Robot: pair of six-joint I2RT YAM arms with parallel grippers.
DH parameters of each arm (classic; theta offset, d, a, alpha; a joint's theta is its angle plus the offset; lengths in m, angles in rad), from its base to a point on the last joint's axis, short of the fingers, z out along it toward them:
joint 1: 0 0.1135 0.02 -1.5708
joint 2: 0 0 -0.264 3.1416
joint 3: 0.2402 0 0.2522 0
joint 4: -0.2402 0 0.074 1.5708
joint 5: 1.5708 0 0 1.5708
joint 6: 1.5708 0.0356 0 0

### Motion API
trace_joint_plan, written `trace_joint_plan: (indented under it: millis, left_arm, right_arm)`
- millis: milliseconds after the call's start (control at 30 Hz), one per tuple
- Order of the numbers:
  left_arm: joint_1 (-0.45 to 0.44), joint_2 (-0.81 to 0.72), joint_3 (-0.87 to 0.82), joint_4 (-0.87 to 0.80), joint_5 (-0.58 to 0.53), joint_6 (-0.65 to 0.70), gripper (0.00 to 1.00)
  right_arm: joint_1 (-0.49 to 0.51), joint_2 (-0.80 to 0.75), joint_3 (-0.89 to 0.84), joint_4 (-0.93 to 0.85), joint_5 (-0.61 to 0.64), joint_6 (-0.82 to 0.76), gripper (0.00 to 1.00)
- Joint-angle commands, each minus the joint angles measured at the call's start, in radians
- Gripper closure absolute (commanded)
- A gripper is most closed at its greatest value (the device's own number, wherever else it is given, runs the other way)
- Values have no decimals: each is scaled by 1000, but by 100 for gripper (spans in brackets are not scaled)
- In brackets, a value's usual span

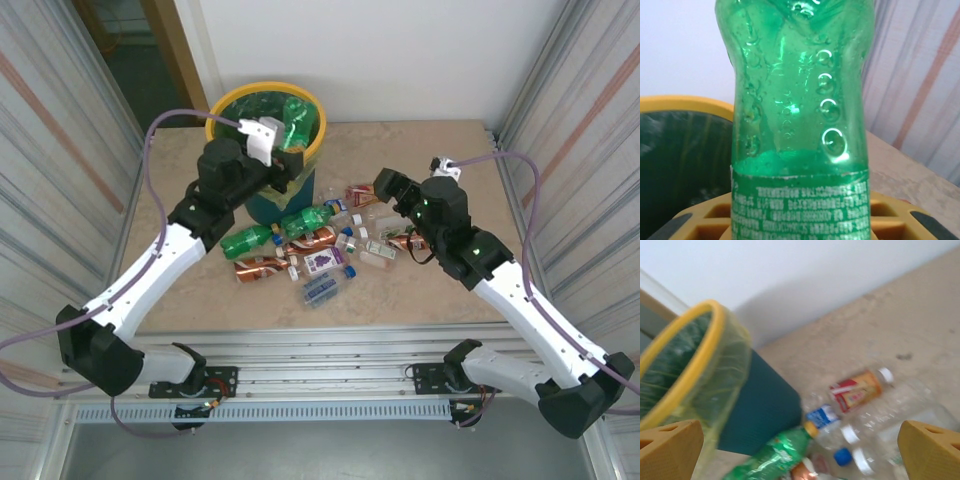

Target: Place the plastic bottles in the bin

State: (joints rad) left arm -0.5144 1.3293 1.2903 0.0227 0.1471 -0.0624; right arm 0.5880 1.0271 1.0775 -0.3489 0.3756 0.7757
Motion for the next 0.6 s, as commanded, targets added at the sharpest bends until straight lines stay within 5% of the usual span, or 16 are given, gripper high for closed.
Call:
trace_joint_plan:
  millis: [0, 567]
  left_arm:
    - [51, 37, 87, -43, -31, 43, 84]
    - [276, 369, 390, -240, 109, 20, 84]
  right_arm:
    - [-28, -4, -25, -140, 48, 90, 2]
    - [-196, 39, -146, -282, -61, 286, 2]
